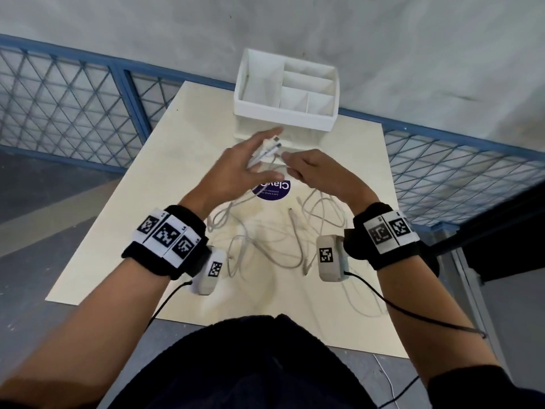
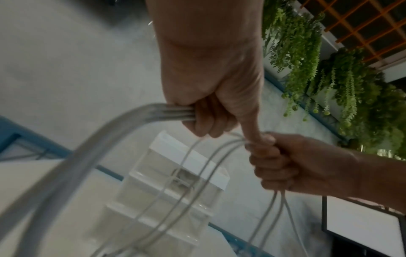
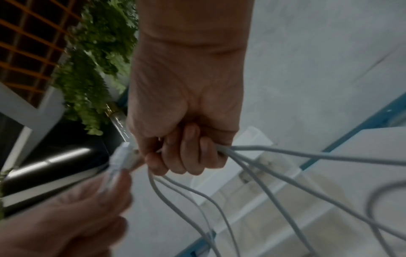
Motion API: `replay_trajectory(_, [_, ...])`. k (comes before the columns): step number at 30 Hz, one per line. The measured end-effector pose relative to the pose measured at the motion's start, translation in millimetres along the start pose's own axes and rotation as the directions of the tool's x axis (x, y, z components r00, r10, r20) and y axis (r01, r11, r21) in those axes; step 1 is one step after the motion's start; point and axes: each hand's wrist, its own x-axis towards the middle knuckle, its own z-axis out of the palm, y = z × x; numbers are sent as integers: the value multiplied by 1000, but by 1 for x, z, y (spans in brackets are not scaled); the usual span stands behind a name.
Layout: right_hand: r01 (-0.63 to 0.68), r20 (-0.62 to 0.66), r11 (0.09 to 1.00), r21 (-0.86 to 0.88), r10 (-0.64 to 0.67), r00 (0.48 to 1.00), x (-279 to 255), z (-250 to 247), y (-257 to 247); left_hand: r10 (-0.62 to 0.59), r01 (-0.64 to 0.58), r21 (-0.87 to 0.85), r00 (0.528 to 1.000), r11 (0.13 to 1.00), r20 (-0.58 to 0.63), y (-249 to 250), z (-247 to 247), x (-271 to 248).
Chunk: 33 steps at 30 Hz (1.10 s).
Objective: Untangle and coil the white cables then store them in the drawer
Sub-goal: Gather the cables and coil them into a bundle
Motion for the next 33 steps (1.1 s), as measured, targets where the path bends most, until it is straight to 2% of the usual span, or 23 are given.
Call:
replay_trajectory(1, [9, 18, 1000, 13, -9, 1000, 2, 0, -6, -7, 12, -75, 998, 997, 60, -1, 5, 1])
replay_trajectory(3, [31, 31, 998, 49, -32, 999, 4, -3, -12, -6, 14, -116, 998, 993, 70, -3, 10, 3])
replay_trajectory(5, [32, 17, 993, 115, -34, 999, 5, -9, -11, -19, 19, -10, 999, 1000, 28, -3, 4, 2])
replay_trajectory(8, [6, -97, 978, 210, 15, 995, 2, -18, 7, -34, 45, 158, 997, 986, -74, 3, -12, 1])
replay_trajectory(12, [-91, -173, 980, 179, 122, 977, -3, -17, 46, -2, 60, 279, 979, 958, -206, 10, -37, -3])
replay_trajectory(16, [-210, -254, 961, 178, 251, 934, -11, -10, 83, 12, 84, 291, 949, 953, -315, 3, -59, -9])
replay_trajectory(19, [-262, -284, 953, 155, 296, 912, -15, -11, 98, 22, 100, 338, 941, 936, -338, -4, -61, -15])
replay_trajectory(23, [-298, -359, 936, 185, 347, 867, -23, -14, 111, 22, 105, 279, 908, 955, -419, -14, -61, -22])
replay_trajectory(26, [-280, -373, 928, 248, 358, 856, -26, -18, 113, 57, 84, 296, 898, 951, -437, -14, -61, -23])
replay_trajectory(31, [-78, -448, 874, 480, 321, 835, -28, -23, 103, 73, 88, 348, 903, 933, -424, -9, -58, -27])
replay_trajectory(33, [-41, -465, 866, 499, 308, 830, -30, -25, 103, 76, 90, 372, 909, 924, -410, -9, -56, -30])
